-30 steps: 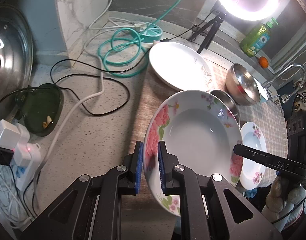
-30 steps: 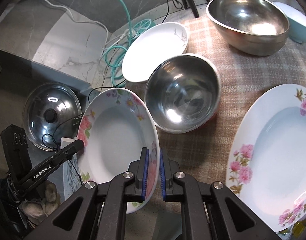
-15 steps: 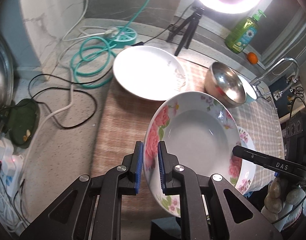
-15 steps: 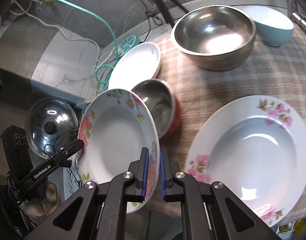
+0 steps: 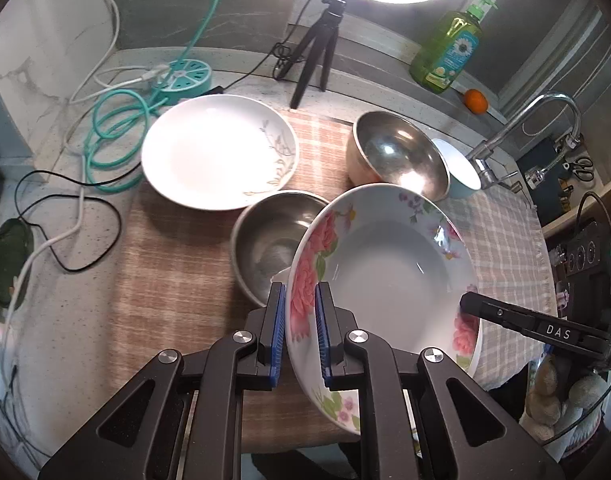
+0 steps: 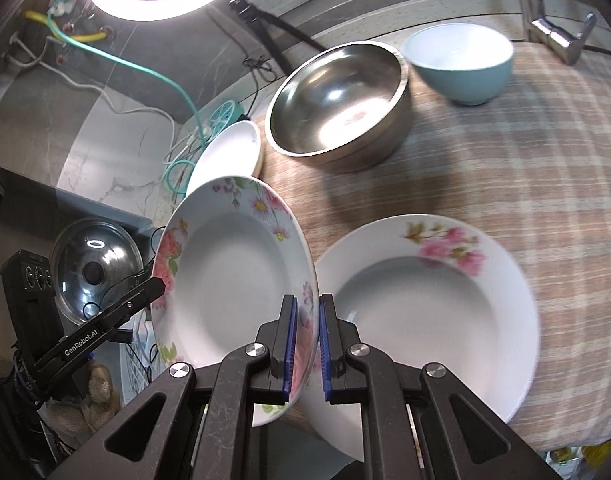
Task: Organize plates and bowls
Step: 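Lift the rose plate with both tools and carry it over the small-flower plate, then lower the rose plate onto the small-flower plate with both tools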
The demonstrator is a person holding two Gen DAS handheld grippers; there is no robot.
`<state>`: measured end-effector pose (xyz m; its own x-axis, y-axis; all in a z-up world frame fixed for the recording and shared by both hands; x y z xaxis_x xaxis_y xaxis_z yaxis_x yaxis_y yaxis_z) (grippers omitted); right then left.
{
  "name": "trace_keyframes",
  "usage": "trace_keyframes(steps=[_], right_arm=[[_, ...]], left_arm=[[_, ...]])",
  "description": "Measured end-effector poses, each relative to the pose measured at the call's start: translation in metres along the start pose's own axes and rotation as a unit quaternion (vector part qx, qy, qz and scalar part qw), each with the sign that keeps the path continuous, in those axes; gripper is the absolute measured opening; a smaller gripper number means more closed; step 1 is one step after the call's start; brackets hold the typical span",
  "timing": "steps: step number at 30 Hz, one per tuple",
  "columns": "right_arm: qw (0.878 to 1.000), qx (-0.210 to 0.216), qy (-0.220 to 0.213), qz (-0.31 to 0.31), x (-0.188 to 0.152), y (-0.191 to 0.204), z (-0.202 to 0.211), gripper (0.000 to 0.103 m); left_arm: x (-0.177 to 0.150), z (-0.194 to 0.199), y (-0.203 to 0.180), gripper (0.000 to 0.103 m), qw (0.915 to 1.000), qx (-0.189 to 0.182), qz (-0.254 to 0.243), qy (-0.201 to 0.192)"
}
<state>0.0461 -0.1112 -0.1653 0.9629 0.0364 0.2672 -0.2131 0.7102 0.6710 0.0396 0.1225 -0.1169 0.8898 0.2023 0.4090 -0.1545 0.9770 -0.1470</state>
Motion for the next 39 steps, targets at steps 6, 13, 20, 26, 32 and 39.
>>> trace_keyframes(steps=[6,13,20,26,32,39], right_arm=[[1.000,-0.005,-0.001,-0.002,0.000,-0.023,0.018,0.010],[1.000,-0.011,0.004,-0.004,-0.005,-0.046,0.032,0.010],[1.000,-0.022,0.009,-0.011,-0.014,-0.069,0.042,0.010],[0.999,-0.031,0.012,-0.016,-0.020,-0.081,0.045,0.010],[0.999,-0.036,0.018,-0.022,-0.024,-0.093,0.045,0.010],[0.999,-0.041,0.023,-0.026,-0.026,-0.100,0.042,0.010]], left_arm=[[-0.008,-0.009,-0.024,0.013,1.0000,-0.007,0.003,0.005],[-0.022,-0.016,-0.049,0.013,0.9998,-0.012,0.008,0.010],[-0.032,-0.024,-0.066,0.013,0.9997,-0.017,0.010,0.016],[-0.041,-0.034,-0.076,0.013,0.9994,-0.021,0.010,0.025],[-0.048,-0.043,-0.083,0.013,0.9990,-0.024,0.011,0.036],[-0.054,-0.051,-0.085,0.013,0.9987,-0.022,0.014,0.045]])
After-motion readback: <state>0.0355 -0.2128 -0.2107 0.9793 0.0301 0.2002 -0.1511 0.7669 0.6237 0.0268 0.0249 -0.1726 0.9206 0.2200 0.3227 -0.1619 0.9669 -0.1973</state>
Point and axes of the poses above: each gripper's, at about its wrist camera, not at the fingertips, and z roughly against the way its jaws point, y to its left, x to its top, the point moved 3 cm from there along -z, roughly the way its jaws point, and after that the axes turned 8 degrees about x, right-handed, at the moved point
